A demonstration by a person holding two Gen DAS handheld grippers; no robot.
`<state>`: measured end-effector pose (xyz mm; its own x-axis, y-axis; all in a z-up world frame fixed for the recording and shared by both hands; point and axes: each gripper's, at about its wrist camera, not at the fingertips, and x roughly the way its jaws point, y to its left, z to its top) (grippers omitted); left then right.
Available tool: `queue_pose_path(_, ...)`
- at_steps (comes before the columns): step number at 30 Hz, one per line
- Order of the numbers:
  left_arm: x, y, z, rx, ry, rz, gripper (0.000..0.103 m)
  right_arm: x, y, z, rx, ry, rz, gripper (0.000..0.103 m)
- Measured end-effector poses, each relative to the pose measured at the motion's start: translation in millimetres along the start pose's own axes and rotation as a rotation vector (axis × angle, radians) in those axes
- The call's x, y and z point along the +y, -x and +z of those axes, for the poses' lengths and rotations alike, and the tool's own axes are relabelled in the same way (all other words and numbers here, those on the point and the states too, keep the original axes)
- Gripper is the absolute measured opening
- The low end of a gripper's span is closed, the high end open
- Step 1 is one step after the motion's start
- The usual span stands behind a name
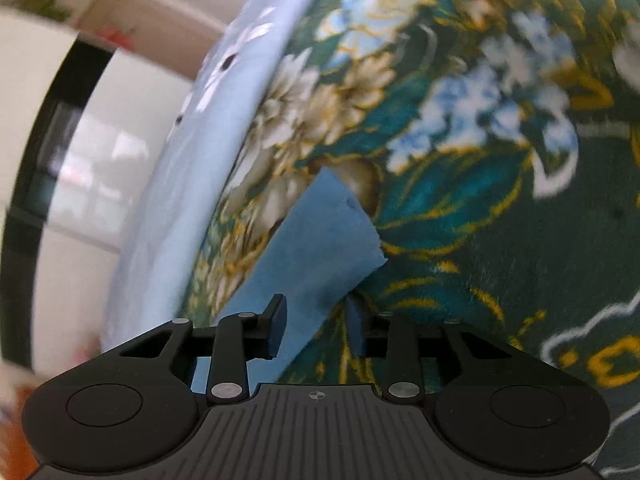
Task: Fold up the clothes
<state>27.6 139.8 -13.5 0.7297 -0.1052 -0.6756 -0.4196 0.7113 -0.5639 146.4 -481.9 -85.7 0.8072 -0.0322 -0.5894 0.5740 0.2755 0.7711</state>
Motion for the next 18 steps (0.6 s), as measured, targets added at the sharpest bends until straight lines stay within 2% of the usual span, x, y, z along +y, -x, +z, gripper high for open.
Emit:
queue_pose_path(3,-0.3,-1.7,-0.8,0.006,0.003,0.001,0.085,-3.6,-7.5,2.7,-0.016,-0.060,0.022,0.022)
queue_pose_path(6,-1.5,-2.7,-3.2,0.019,-0.004,-0.006,0.085,-4.0,-18.7,7.4,-0.024,-0.096,0.029,0.010)
queue_pose_path(8,-0.7,-2.4,-3.9,0.021,-0.007,-0.006,0.085,2.2,-20.3,7.5,-0.037,-0.090,0.008,0.007)
queue_pose_path(12,5.2,-2.7,-2.1,0.017,0.008,0.005,0.085,45.6,-12.1,-2.7,-0.093,0.138,0.023,0.005)
queue_pose_path(18,10.0,-3.9,-0.3,0.014,0.017,0.007,0.085,144.7,1.9,-40.2,-0.122,0.491,0.229,0.005)
